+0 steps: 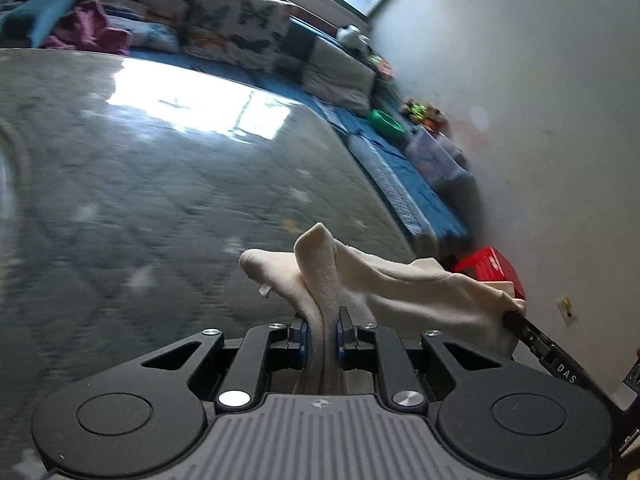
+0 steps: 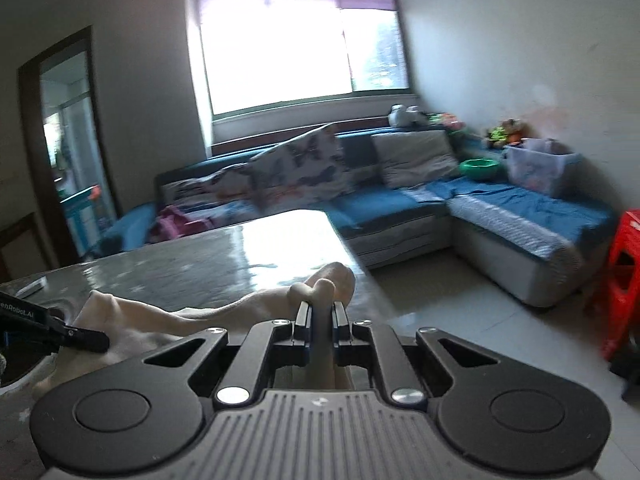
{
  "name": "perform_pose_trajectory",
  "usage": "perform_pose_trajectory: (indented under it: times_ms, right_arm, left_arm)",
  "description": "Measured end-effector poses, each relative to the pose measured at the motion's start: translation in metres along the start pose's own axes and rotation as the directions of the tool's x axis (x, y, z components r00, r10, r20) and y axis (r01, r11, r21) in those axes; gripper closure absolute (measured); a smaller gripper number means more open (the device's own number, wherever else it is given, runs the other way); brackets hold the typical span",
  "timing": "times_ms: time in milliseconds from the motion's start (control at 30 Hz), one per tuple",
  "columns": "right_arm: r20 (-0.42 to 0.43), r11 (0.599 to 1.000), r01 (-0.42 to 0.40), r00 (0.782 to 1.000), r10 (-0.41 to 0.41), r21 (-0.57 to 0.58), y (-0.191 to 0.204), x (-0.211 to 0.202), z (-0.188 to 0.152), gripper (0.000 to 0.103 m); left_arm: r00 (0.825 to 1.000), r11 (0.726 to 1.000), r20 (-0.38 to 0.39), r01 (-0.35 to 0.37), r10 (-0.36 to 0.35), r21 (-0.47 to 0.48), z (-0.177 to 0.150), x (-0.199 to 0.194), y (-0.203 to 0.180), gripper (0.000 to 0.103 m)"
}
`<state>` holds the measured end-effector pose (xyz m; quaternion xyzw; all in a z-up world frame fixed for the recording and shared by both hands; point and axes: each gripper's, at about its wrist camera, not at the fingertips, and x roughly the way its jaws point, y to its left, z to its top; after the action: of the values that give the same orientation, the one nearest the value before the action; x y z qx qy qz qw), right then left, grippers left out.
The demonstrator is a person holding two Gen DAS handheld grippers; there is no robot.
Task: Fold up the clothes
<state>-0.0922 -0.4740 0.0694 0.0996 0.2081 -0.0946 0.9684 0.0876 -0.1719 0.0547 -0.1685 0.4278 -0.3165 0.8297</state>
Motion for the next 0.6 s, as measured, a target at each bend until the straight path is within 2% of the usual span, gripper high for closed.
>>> perform_pose_trajectory:
  times_ms: [167, 267, 300, 433, 500, 600]
  right_arm:
    - [-0.012, 0.997, 0.076, 0.997, -0.076, 0.022, -0.024, 0.002, -0.007, 0.095]
    - [-0.04, 0.994, 0.105, 0.994, -0.104, 0.03, -0.032, 0.01, -0.012, 0.092]
    - [-0.047, 0.993, 0.116, 0.992, -0.114, 0.03, -0.034, 0.013, -0.014, 0.091]
    - [-0.073, 0.997, 0.079, 0.994, -0.078, 0.019, -0.027, 0.022, -0.015, 0.09]
    - [-0.086, 0.998, 0.059, 0.995, -0.058, 0.014, -0.024, 0.027, -0.015, 0.09]
    - [-0.11, 1.0, 0.029, 0.993, -0.028, 0.005, -0.017, 0.037, -0.017, 0.089]
  left_arm:
    - [0.999, 0.999, -0.05, 0.004, -0.002, 0.036, -0.001, 0.029, -0.014, 0.088]
    - [0.997, 0.998, -0.071, -0.04, 0.044, 0.049, -0.002, 0.039, -0.013, 0.083]
    - [0.995, 0.996, -0.069, -0.065, 0.069, 0.055, -0.003, 0.039, -0.011, 0.075]
    - [0.992, 0.991, -0.037, -0.12, 0.123, 0.06, 0.002, 0.031, -0.003, 0.065]
    - [0.991, 0.989, -0.011, -0.133, 0.134, 0.067, 0.006, 0.025, -0.005, 0.064]
    - [0.993, 0.99, 0.006, -0.115, 0.114, 0.088, 0.009, 0.023, -0.016, 0.064]
